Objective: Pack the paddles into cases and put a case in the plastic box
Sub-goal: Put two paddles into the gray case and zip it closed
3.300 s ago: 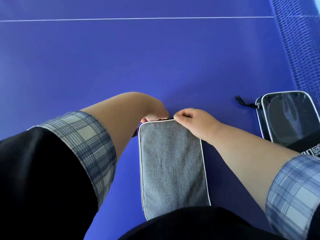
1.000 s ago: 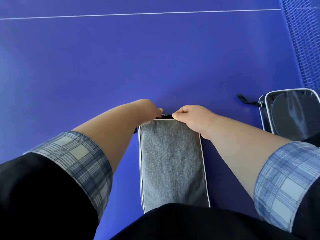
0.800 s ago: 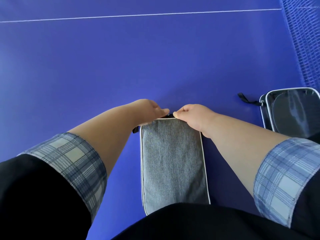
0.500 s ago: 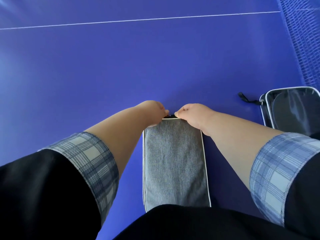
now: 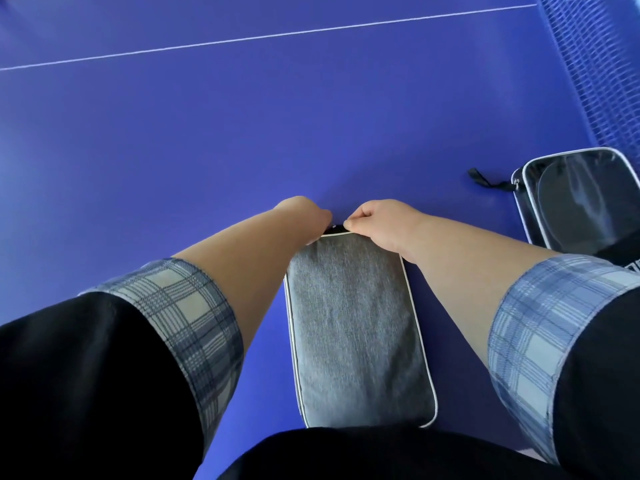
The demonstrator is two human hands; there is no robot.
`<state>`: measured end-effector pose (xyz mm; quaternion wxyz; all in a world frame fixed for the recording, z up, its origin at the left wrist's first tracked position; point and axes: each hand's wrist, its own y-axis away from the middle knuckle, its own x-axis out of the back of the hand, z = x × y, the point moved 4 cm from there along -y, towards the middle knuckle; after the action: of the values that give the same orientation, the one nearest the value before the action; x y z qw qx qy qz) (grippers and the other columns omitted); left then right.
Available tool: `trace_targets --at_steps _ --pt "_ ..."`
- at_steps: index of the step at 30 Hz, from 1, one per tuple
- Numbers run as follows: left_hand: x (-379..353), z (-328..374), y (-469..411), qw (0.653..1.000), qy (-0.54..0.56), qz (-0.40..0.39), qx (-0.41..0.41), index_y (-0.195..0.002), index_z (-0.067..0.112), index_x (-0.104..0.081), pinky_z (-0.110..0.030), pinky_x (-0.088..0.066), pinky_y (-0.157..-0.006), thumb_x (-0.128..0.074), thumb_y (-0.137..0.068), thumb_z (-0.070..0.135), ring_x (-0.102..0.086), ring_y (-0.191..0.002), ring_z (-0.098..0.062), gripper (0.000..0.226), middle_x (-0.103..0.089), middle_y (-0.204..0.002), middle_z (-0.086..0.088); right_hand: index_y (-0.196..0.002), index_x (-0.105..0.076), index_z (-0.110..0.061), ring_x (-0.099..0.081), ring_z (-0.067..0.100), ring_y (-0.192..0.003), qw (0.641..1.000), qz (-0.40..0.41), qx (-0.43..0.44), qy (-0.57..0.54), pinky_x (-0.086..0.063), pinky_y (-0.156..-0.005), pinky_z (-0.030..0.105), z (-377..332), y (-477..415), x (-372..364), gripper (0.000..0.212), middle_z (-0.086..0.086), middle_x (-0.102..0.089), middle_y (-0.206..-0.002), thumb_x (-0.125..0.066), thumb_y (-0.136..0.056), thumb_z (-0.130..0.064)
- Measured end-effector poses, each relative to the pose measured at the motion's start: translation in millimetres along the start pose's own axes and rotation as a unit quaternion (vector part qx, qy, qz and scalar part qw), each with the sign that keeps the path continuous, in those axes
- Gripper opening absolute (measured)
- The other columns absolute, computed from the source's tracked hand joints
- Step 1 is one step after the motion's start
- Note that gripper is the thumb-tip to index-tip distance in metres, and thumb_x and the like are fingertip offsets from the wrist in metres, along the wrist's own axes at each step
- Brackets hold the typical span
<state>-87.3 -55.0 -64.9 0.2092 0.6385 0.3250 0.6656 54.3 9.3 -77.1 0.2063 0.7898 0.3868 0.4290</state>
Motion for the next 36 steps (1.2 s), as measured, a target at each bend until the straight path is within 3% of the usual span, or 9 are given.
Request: trace_targets --at_steps 3,7,10,13,16,20,23,31,36 --pt "-9 -11 2 1.000 0.010 -0.013 0.018 -0.132 0.009 -0.044 -0.035 -0.041 -0.069 -0.045 -0.098 0.007 -0.049 -0.090 -0.028 0.034 -0.055 -0.112 -0.010 -0.082 -0.067 -0.029 -0.056 0.014 -0.079 1.000 -0.003 -0.009 0.001 -0.041 -0.065 0.028 1 -2 1 0.020 -0.006 -0.063 -0.086 -0.064 -0.087 -0.048" --pt "-12 -25 8 0.997 0.078 0.025 0.017 -0.138 0.010 -0.043 -0.038 -0.047 -0.084 -0.041 -0.100 0.011 -0.051 -0.117 -0.032 0.037 -0.050 -0.128 -0.014 -0.091 -0.069 -0.031 -0.061 0.015 -0.093 1.000 -0.008 -0.014 0.021 -0.048 -0.082 0.032 1 -2 4 0.023 -0.005 -0.068 -0.100 -0.062 -0.087 -0.053" --pt "-11 -30 24 0.974 0.213 0.062 0.050 -0.139 0.016 -0.041 -0.037 -0.049 -0.081 -0.040 -0.101 0.016 -0.049 -0.119 -0.029 0.038 -0.049 -0.134 -0.009 -0.094 -0.068 -0.031 -0.061 0.014 -0.085 1.000 0.017 -0.009 0.016 -0.044 -0.067 0.027 -3 7 1 0.025 -0.007 -0.067 -0.094 -0.061 -0.088 -0.054" --pt "-33 -45 67 0.829 0.498 0.146 0.209 -0.131 0.023 -0.045 -0.040 -0.053 -0.080 -0.051 -0.095 0.040 -0.059 -0.103 -0.027 0.040 -0.056 -0.126 -0.002 -0.109 -0.065 -0.034 -0.059 0.009 -0.090 0.998 0.024 -0.008 -0.057 -0.043 -0.074 0.027 -3 27 -5 0.030 -0.012 -0.063 -0.103 -0.058 -0.090 -0.056" --pt "-72 -38 116 0.707 0.594 0.211 0.321 -0.132 0.022 -0.037 -0.051 -0.049 -0.090 -0.058 -0.090 0.045 -0.052 -0.114 -0.029 0.052 -0.046 -0.133 -0.002 -0.125 -0.056 -0.034 -0.057 0.009 -0.105 0.989 0.082 -0.019 -0.120 -0.040 -0.082 0.026 15 70 -13 0.038 -0.016 -0.060 -0.115 -0.061 -0.090 -0.049" --pt "-132 9 155 0.586 0.724 -0.009 0.365 -0.128 0.018 -0.037 -0.042 -0.055 -0.075 -0.062 -0.085 0.051 -0.062 -0.095 -0.030 0.059 -0.058 -0.116 -0.006 -0.114 -0.060 -0.042 -0.063 0.009 -0.101 0.979 0.133 -0.094 -0.120 -0.047 -0.082 0.031 75 151 -46 0.028 -0.020 -0.067 -0.105 -0.061 -0.087 -0.052" --pt "-148 33 165 0.615 0.724 -0.112 0.293 -0.117 0.015 -0.054 -0.042 -0.060 -0.080 -0.063 -0.082 0.057 -0.066 -0.090 -0.026 0.055 -0.066 -0.103 -0.006 -0.095 -0.059 -0.065 -0.066 0.005 -0.103 0.971 0.075 -0.099 -0.204 -0.053 -0.095 0.039 93 182 -73 0.018 -0.021 -0.071 -0.105 -0.059 -0.089 -0.048" --pt "-92 77 176 0.612 0.766 -0.006 0.197 -0.103 0.029 -0.054 -0.044 -0.059 -0.077 -0.067 -0.054 0.080 -0.069 -0.091 -0.024 0.072 -0.070 -0.102 0.002 -0.110 -0.063 -0.054 -0.067 0.002 -0.105 0.932 0.125 -0.023 -0.338 -0.052 -0.100 0.041 103 200 -28 0.023 -0.023 -0.072 -0.108 -0.056 -0.089 -0.048" --pt "-59 156 174 0.618 0.769 0.032 0.159 -0.110 0.024 -0.054 -0.046 -0.059 -0.078 -0.070 -0.069 0.071 -0.070 -0.093 -0.025 0.065 -0.070 -0.107 -0.002 -0.107 -0.062 -0.048 -0.063 0.000 -0.106 0.942 0.166 0.015 -0.290 -0.049 -0.095 0.028 144 233 55 0.015 -0.027 -0.068 -0.104 -0.058 -0.094 -0.044"
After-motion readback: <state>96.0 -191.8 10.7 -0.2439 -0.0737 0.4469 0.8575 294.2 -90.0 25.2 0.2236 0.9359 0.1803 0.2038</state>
